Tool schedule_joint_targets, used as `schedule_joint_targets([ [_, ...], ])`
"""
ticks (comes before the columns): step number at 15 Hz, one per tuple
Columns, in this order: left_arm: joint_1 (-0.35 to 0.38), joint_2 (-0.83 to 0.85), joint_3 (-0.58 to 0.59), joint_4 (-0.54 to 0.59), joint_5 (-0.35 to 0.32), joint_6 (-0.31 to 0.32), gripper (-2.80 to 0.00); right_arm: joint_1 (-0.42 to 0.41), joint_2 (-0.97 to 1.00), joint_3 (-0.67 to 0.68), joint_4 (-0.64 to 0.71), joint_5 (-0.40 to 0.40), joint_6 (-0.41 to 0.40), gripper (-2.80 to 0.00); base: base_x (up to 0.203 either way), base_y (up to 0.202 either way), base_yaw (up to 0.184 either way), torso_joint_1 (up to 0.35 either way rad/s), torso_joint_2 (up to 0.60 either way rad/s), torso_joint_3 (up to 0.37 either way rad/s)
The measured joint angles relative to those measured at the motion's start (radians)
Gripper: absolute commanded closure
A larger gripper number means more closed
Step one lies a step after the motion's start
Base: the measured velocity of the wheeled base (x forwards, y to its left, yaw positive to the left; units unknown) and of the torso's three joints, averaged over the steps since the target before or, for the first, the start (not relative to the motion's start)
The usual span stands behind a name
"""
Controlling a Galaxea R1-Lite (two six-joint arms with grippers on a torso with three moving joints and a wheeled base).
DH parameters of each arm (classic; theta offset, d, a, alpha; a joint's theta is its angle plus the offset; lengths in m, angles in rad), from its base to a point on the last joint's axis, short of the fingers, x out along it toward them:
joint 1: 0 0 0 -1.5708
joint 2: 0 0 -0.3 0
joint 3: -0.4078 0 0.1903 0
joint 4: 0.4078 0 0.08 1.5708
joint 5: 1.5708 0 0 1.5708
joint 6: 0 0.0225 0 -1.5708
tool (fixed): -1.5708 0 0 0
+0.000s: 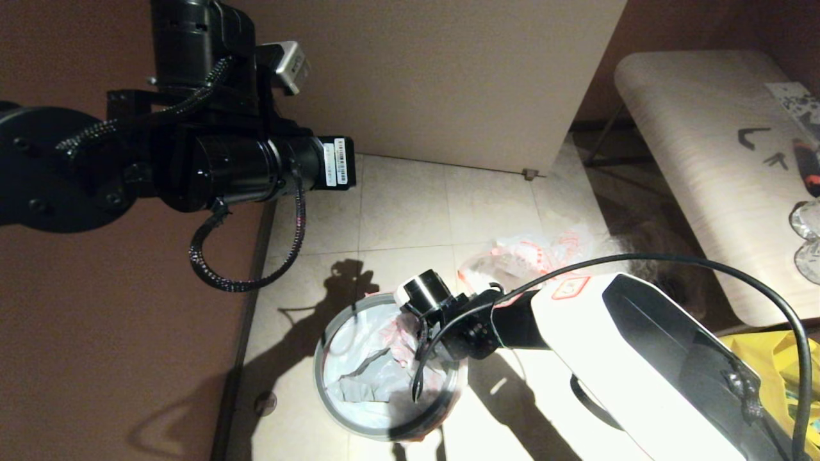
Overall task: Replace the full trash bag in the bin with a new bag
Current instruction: Place the trash can ring on the trash can
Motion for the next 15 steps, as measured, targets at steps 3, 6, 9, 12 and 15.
schedule_joint_targets([
  [3, 0.000, 0.000, 0.000, 0.000, 0.000, 0.000, 0.00, 0.000, 0.010, -0.003, -0.014, 0.001, -0.003, 0.00, 0.000, 0.000, 0.000, 0.000, 0.00, 0.000],
  [6, 0.000, 0.000, 0.000, 0.000, 0.000, 0.000, 0.00, 0.001, 0.021, -0.005, -0.018, 0.001, -0.003, -1.55, 0.000, 0.000, 0.000, 0.000, 0.00, 0.000],
  [9, 0.000, 0.001, 0.000, 0.000, 0.000, 0.001, 0.00, 0.003, 0.033, 0.001, -0.018, 0.004, -0.002, -2.80, 0.000, 0.000, 0.000, 0.000, 0.00, 0.000],
  [12, 0.002, 0.000, 0.000, 0.000, 0.001, 0.000, 0.00, 0.012, 0.007, 0.016, -0.023, -0.004, 0.003, -2.80, 0.000, 0.000, 0.000, 0.000, 0.00, 0.000],
  [15, 0.004, -0.008, 0.002, 0.002, 0.013, -0.003, 0.00, 0.031, -0.084, 0.101, -0.023, -0.001, 0.009, -2.80, 0.000, 0.000, 0.000, 0.000, 0.00, 0.000],
])
